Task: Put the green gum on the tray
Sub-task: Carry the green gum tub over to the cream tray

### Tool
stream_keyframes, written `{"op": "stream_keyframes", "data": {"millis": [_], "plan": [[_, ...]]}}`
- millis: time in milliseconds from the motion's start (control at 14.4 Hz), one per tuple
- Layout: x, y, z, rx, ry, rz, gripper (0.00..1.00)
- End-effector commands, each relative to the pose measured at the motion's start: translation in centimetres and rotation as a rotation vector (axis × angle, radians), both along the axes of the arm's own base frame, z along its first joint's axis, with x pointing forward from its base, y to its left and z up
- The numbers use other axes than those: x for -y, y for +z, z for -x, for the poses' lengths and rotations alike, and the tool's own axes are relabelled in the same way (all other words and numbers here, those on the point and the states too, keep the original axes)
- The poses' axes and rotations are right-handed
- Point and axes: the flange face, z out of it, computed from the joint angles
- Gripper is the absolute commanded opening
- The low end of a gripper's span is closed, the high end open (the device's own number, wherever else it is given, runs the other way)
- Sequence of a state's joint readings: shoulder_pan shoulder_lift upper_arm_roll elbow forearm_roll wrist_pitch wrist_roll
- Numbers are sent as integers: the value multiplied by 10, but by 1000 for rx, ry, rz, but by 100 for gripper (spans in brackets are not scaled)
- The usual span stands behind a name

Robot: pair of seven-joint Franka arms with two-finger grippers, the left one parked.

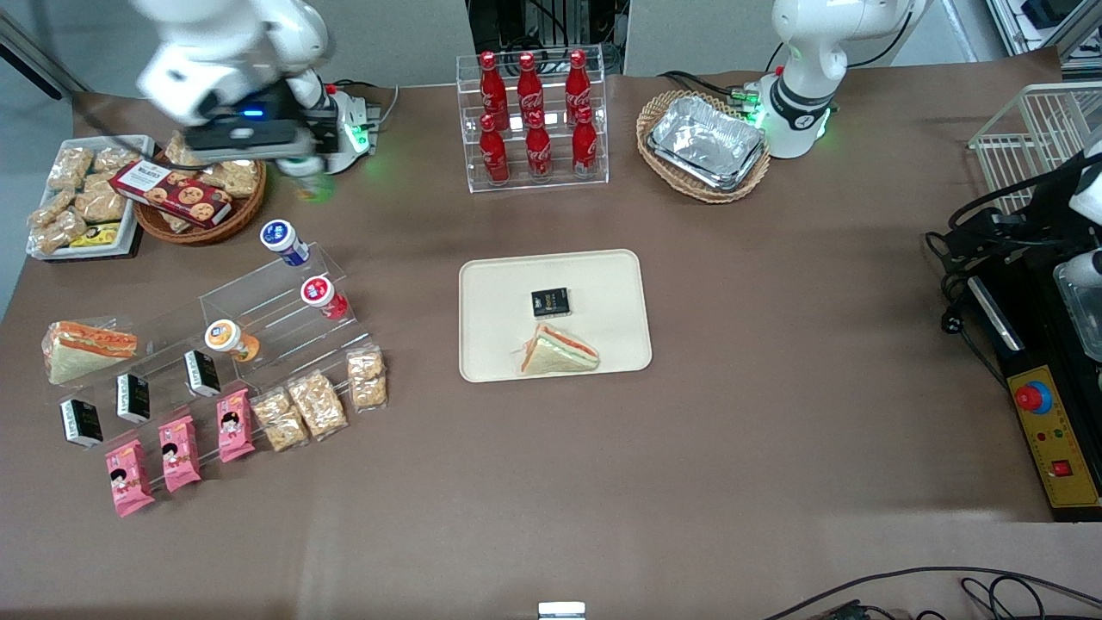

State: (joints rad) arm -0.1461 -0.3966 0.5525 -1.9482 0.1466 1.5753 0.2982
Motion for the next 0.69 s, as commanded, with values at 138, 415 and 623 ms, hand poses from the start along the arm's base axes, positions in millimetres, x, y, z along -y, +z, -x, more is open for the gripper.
{"op": "stream_keyframes", "data": {"millis": [138,415,623], "plan": [[-118,-113,-27,-37,-110,-127,37],[-151,-213,-31,-32,-85,-122,37],[-154,-269,-38,-32,-80,-103,37]]}}
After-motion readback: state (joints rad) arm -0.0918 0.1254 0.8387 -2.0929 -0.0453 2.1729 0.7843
